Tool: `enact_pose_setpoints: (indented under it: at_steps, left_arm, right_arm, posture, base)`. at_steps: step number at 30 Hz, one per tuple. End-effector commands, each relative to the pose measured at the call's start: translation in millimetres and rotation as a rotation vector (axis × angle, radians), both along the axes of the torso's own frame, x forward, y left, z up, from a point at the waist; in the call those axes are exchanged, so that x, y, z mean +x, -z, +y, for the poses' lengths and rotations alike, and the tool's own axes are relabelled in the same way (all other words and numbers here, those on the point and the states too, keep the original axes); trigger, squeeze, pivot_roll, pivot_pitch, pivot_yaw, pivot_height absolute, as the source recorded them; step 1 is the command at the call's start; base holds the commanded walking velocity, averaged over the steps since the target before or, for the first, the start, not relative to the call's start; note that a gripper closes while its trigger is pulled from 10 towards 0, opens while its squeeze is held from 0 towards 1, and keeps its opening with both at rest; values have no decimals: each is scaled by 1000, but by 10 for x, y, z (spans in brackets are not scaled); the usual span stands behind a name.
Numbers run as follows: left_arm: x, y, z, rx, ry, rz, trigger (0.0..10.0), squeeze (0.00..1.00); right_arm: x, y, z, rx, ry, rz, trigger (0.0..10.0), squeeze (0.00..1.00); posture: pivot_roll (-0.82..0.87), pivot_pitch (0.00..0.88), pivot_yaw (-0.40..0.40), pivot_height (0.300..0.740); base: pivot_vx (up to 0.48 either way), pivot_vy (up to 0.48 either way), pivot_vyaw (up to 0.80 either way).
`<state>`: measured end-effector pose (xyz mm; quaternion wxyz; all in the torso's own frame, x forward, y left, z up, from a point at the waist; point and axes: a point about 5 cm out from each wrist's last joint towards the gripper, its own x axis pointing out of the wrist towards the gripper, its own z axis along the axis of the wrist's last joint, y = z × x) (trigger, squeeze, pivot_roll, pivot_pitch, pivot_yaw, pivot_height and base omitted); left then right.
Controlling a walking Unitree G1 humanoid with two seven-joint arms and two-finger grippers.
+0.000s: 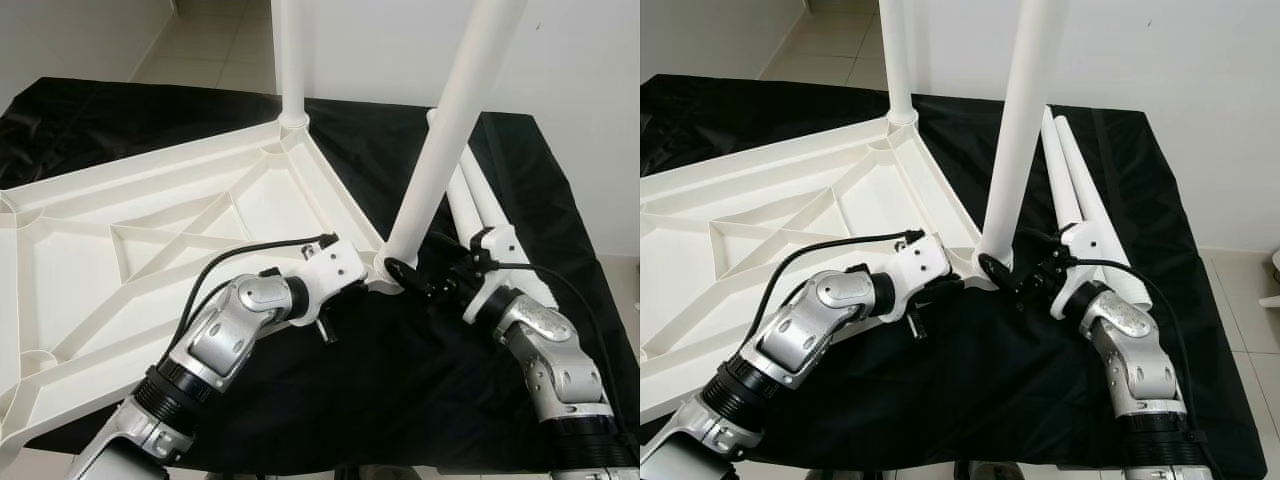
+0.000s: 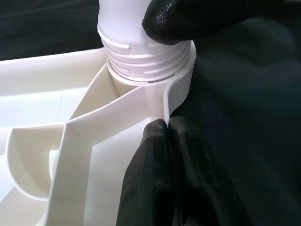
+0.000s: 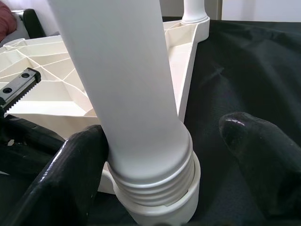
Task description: Building children table
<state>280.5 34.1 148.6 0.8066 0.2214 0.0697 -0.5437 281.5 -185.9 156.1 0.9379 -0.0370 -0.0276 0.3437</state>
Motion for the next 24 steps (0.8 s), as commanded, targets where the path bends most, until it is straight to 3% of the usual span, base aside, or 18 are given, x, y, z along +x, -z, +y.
enact_pose_setpoints:
  at_steps: [1,2,4,5,13,14,24]
  left_arm:
    - [-143,149,-19,52,142,112,4824,0]
    - [-124,162,-32,59,124,125,10000,396]
    - [-124,162,-32,59,124,125,10000,396]
    - [-100,159,-47,58,106,135,10000,1000]
    - [-72,126,-88,73,87,130,10000,1000]
    - [-48,117,-121,72,76,125,10000,0]
    - [15,126,-203,74,44,122,10000,0]
  right_arm:
    - [24,15,8,-6,7,5,10000,0]
    - [43,5,13,-7,3,1,10000,0]
    - [43,5,13,-7,3,1,10000,0]
    - [58,-3,17,-8,0,-3,10000,0]
    - [78,-8,24,-10,-10,-9,10000,0]
    - [78,-9,27,-9,-10,-10,10000,0]
    - [76,-13,27,-8,-11,-15,10000,0]
  posture:
    - [-1,120,-4,740]
    - [3,118,-9,740]
    - [3,118,-9,740]
    - [6,117,-9,740]
    - [7,119,-10,740]
    - [4,121,-8,740]
    - [-2,121,-5,740]
  base:
    - [0,0,0]
    - [0,0,0]
    - [0,0,0]
    - [0,0,0]
    - [0,0,0]
    - [0,0,0]
    - [0,0,0]
